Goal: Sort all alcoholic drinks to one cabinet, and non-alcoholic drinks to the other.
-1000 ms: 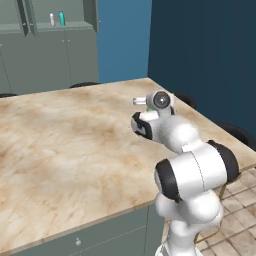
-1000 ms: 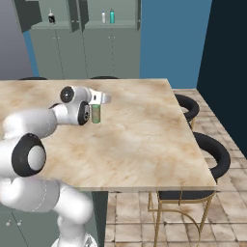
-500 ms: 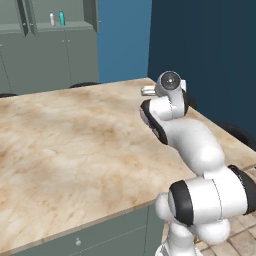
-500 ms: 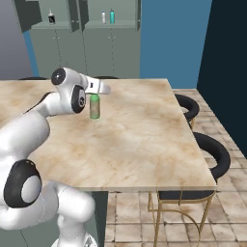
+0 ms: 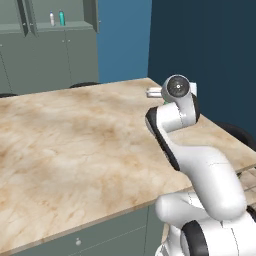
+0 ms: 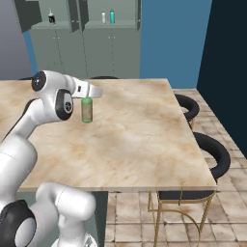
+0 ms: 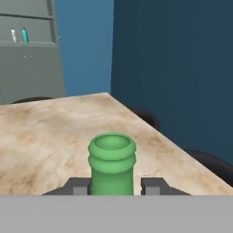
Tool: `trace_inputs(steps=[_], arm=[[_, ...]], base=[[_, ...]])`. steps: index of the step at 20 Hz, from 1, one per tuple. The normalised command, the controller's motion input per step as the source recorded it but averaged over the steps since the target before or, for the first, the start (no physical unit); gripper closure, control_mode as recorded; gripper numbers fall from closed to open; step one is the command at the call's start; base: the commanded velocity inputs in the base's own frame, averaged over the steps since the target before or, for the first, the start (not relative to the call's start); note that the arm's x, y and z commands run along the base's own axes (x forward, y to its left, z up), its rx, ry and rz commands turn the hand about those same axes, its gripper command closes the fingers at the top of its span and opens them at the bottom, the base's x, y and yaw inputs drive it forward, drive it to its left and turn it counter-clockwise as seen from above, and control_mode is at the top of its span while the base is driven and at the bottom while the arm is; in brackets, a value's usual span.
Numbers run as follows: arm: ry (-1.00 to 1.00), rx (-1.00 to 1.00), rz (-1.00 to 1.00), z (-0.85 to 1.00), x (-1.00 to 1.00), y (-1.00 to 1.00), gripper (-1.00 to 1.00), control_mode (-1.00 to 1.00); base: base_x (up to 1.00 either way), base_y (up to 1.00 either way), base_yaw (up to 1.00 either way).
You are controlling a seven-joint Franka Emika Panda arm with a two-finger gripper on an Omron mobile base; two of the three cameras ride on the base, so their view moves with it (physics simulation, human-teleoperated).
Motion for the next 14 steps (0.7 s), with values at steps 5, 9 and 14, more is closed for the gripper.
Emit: trace_inputs(steps=[5,9,14], arm=[[-0.09,0.0,-0.01,0.28,-0.7,-0.02,1.0,-1.0],[-0.01,0.0,0.0,0.4,-0.6,-0.02,1.0,-1.0],[0.0,0.0,0.0,0.25,-0.57,-0.07,1.0,-1.0]], base=[[0.0,0.0,0.0],[0.0,0.0,0.0],[0.0,0.0,0.0]])
